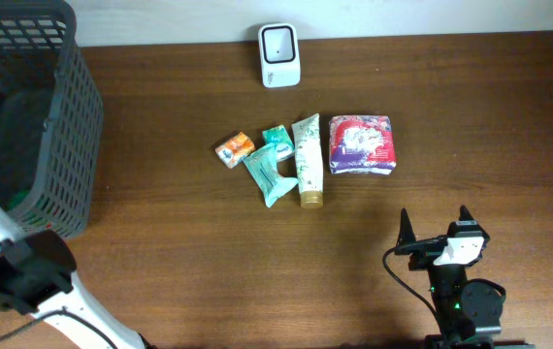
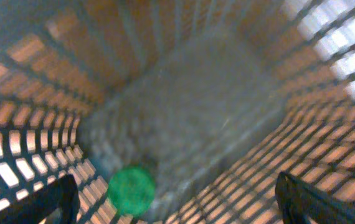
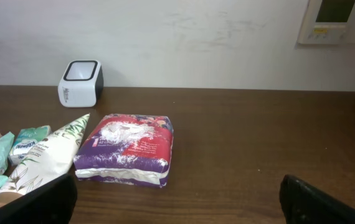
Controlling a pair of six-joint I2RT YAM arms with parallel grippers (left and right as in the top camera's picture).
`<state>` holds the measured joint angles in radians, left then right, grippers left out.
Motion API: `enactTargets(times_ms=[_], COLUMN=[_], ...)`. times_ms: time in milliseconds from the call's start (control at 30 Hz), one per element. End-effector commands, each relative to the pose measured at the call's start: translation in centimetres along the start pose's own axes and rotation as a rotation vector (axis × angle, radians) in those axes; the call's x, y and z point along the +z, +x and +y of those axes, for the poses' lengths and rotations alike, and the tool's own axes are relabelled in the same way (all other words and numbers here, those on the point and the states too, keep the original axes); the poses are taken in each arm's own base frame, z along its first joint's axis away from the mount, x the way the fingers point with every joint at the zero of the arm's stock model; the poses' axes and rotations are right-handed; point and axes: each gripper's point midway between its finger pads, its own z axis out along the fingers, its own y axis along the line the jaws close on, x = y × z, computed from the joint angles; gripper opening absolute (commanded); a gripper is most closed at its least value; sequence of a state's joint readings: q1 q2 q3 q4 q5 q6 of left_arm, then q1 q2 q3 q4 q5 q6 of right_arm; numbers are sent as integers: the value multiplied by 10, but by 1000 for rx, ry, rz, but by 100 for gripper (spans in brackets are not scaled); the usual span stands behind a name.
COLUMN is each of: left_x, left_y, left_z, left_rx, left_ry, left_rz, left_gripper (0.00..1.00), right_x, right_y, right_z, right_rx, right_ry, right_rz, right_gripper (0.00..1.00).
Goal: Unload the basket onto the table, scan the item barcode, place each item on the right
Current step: 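Reach the left gripper into the basket and grasp the green-lidded jar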
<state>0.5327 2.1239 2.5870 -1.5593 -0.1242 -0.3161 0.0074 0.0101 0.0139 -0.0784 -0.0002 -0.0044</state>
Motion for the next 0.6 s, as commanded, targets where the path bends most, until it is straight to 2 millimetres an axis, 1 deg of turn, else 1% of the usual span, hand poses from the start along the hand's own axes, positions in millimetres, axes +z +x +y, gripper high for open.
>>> enactTargets(times_ms=[0,33,100,167,267,300,333,367,433,467,533,567], left_x=[44,50,58,65,81,90,94,98,100,102,106,107], left_y=[23,32,38,43,63,75,81,87,88,91,98,101], left_z=[28,34,33,34,42,49,56,68,79,88,91,86], left_rx=[88,87,76,80,89,84,61,36,13,-4,-10,-17], left_ry=[-182,-200,-173,-181,-212,-230,-248,-264,-272,-281,-283,-254], left_rz=[153,201,240,266,356,410,434,466,481,497,526,540], left_gripper=[100,100,99,99,99,99,99,99,99,99,99,99], right_x=[0,0,0,0,0,0,0,0,0,0,0,0], right_y=[3,3,3,3,3,3,3,3,3,3,3,3], right_z=[0,0,0,0,0,0,0,0,0,0,0,0], right_rx=[-7,-7,-7,-7,-7,-7,-7,-7,-7,-7,-7,-7], right_ry=[0,0,0,0,0,0,0,0,0,0,0,0], right_rz=[5,5,5,5,5,5,5,5,5,5,5,5], right_gripper=[99,99,99,99,99,99,99,99,99,98,99,98])
